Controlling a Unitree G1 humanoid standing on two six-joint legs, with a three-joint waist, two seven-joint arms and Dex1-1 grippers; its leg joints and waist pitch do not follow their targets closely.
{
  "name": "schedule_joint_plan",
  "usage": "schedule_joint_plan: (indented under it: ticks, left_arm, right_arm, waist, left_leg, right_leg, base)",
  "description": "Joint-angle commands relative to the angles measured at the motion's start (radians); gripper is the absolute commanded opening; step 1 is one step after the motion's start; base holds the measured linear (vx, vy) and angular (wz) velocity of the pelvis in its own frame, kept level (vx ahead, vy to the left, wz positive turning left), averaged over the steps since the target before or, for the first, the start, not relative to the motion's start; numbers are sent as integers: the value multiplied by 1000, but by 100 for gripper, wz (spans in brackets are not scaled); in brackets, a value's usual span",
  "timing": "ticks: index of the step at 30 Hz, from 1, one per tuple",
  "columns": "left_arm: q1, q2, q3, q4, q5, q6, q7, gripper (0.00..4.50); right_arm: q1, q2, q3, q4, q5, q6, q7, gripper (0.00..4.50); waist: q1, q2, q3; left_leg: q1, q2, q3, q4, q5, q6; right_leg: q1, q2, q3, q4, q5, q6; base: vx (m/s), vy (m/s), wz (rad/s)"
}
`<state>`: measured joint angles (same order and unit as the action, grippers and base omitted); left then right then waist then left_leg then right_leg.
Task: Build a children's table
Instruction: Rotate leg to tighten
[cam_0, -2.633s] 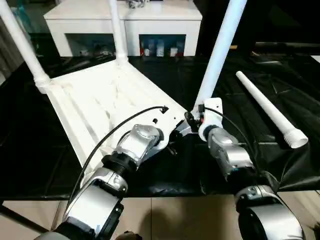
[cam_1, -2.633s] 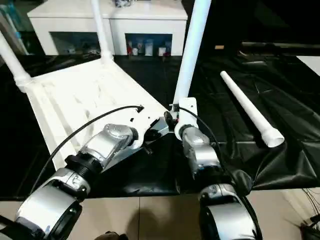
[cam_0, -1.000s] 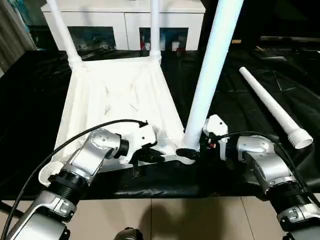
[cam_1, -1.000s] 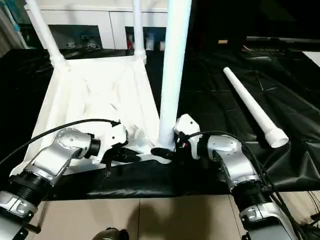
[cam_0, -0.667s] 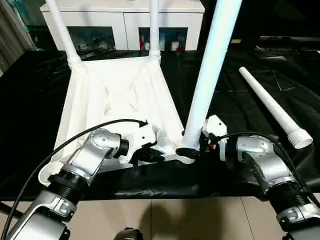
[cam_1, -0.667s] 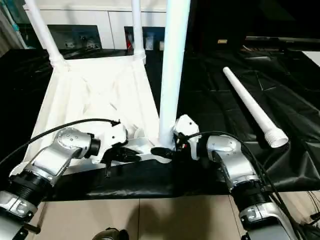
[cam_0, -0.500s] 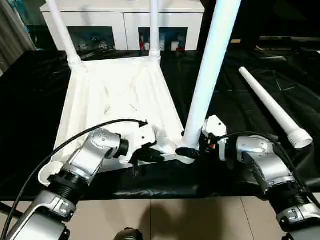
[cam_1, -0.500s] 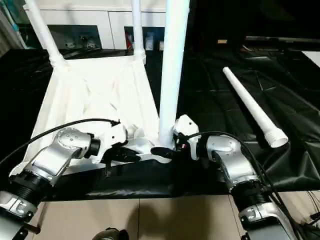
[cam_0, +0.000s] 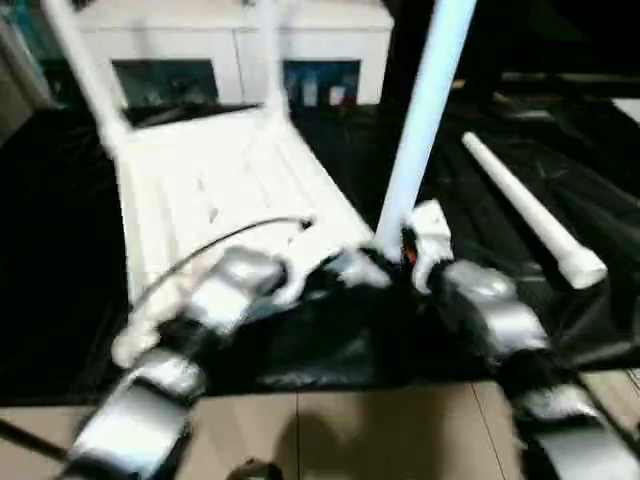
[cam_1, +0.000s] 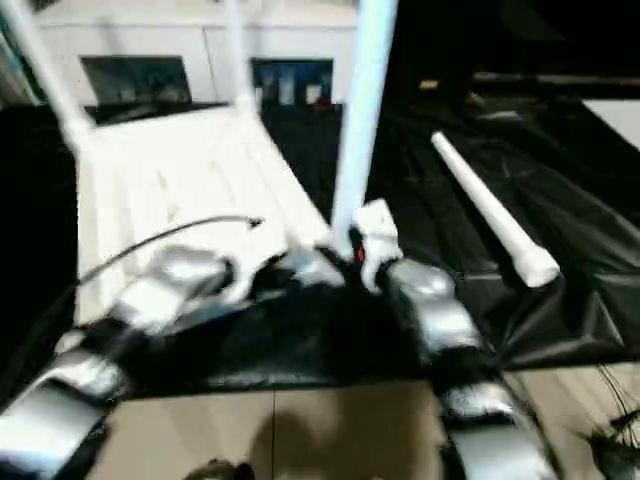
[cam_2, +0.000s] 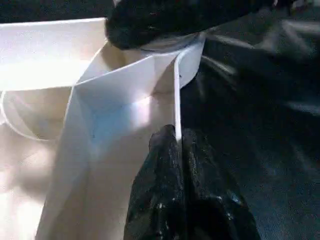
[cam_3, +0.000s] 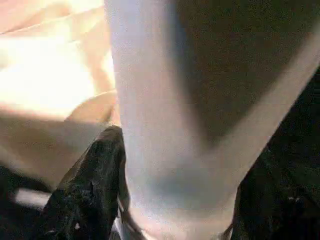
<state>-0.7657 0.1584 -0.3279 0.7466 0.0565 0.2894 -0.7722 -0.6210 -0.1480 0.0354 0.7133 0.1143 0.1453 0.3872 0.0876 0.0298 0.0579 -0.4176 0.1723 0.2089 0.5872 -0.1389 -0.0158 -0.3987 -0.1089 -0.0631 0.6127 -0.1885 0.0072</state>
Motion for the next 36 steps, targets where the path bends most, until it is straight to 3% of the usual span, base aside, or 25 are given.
schedule_joint_plan:
  ticks: [1, 5, 10, 11, 12, 14, 17, 19, 21, 24, 30, 36]
  left_arm:
    - [-42, -20, 42, 35, 3, 17, 101, 0]
    - [-64, -53, 48, 77, 13, 5, 147, 0]
    - [-61, -46, 34, 93, 29, -37, 137, 0]
    - [-59, -44, 32, 93, 31, -41, 133, 0]
    - [-55, -39, 30, 89, 31, -44, 126, 0]
    - [-44, -27, 27, 72, 30, -48, 108, 0]
    - [-16, 5, 18, 35, 30, -70, 70, 0]
    - [1, 21, 16, 8, 23, -88, 32, 0]
    - [35, 50, 4, -44, 7, -157, -51, 0]
    - [69, 83, -11, -99, -5, -183, -130, 0]
    - [147, 166, -54, -240, -51, -178, -306, 0]
    - [180, 204, -53, -308, -70, -153, -394, 0]
  right_arm:
    - [4, 32, -42, 96, 16, 58, -132, 267]
    - [-34, 83, -62, 146, 33, 49, -208, 267]
    - [-35, 110, -45, 120, 24, -17, -115, 267]
    - [-33, 112, -46, 113, 27, -27, -104, 323]
    - [-31, 111, -44, 104, 24, -34, -97, 337]
    - [-25, 101, -50, 83, 33, -36, -76, 337]
    - [-17, 59, -42, 43, 40, -50, -17, 379]
    - [-10, 32, -35, 15, 45, -44, 30, 386]
    - [3, -8, -23, -25, 61, -18, 121, 398]
    - [22, -53, 1, -71, 64, -9, 230, 411]
    - [79, -167, 73, -171, 66, -7, 477, 411]
    - [123, -249, 150, -249, 49, -1, 639, 411]
  waist:
    - [-3, -1, -74]
    - [-2, 0, -77]
    - [0, -2, -76]
    - [1, -2, -76]
    - [1, -3, -77]
    - [2, -5, -77]
    - [-4, -5, -78]
    - [-1, -6, -79]
    - [2, -8, -81]
    - [6, -3, -82]
    - [20, 5, -79]
    - [24, 0, -74]
  left_leg:
    - [47, 54, -38, -80, -380, -43]
    - [47, 54, -38, -80, -374, -37]
    - [43, 55, -36, -80, -369, -20]
    - [44, 55, -36, -80, -371, -19]
    - [43, 55, -36, -80, -367, -18]
    - [40, 55, -36, -79, -352, -2]
    - [29, 55, -39, -80, -312, 8]
    - [38, 57, -36, -75, -308, 19]
    - [32, 58, -37, -73, -285, 36]
    - [35, 57, -31, -68, -245, 60]
    - [44, 65, -31, -74, -306, 33]
    - [47, 65, -32, -80, -374, -10]
  right_leg:
    - [25, -52, 37, -84, -261, -201]
    - [25, -52, 36, -84, -219, -203]
    - [29, -52, 35, -83, -193, -201]
    - [29, -53, 36, -84, -197, -200]
    - [30, -53, 36, -82, -195, -200]
    - [34, -53, 36, -81, -185, -204]
    - [41, -52, 32, -75, -158, -204]
    - [36, -52, 34, -76, -140, -221]
    - [43, -53, 33, -71, -110, -226]
    - [38, -50, 34, -65, -71, -241]
    - [29, -46, 33, -65, -135, -239]
    - [25, -50, 39, -73, -210, -219]
  base:
    - [0, 0, 0]
    - [0, 0, 0]
    - [0, 0, 0]
    - [0, 0, 0]
    - [0, 0, 0]
    - [0, 0, 0]
    - [0, 0, 0]
    - [0, 0, 0]
    - [0, 0, 0]
    - [0, 0, 0]
    - [0, 0, 0]
    - [0, 0, 0]
